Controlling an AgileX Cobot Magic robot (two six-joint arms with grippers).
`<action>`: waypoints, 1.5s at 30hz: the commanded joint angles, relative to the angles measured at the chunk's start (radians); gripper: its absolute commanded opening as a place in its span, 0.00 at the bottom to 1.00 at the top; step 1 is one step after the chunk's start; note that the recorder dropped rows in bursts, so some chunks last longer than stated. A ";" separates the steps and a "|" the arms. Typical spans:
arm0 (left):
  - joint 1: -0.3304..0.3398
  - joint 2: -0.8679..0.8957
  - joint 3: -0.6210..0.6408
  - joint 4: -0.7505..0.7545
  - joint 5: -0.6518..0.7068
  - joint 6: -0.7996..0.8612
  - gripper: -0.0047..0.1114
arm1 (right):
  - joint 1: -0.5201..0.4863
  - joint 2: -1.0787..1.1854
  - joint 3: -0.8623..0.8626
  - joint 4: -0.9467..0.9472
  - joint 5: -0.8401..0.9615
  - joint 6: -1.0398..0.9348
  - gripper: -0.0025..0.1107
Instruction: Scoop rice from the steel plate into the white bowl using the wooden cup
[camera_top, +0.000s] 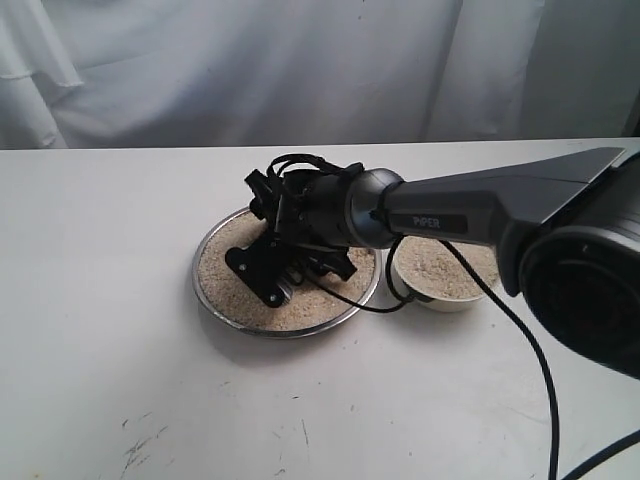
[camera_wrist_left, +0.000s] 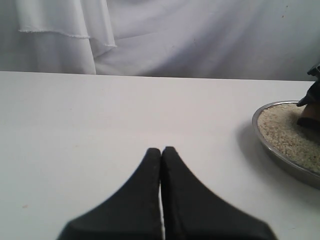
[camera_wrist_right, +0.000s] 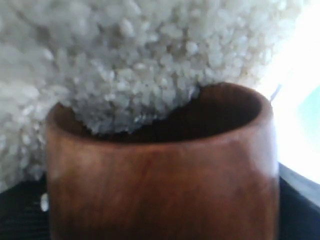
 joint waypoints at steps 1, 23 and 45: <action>-0.002 -0.005 0.005 -0.001 -0.006 -0.003 0.04 | -0.007 -0.003 0.001 0.129 0.000 -0.089 0.02; -0.002 -0.005 0.005 -0.001 -0.006 -0.003 0.04 | -0.059 -0.033 -0.004 0.689 0.007 -0.449 0.02; -0.002 -0.005 0.005 -0.001 -0.006 -0.003 0.04 | -0.128 -0.047 -0.004 0.981 0.011 -0.536 0.02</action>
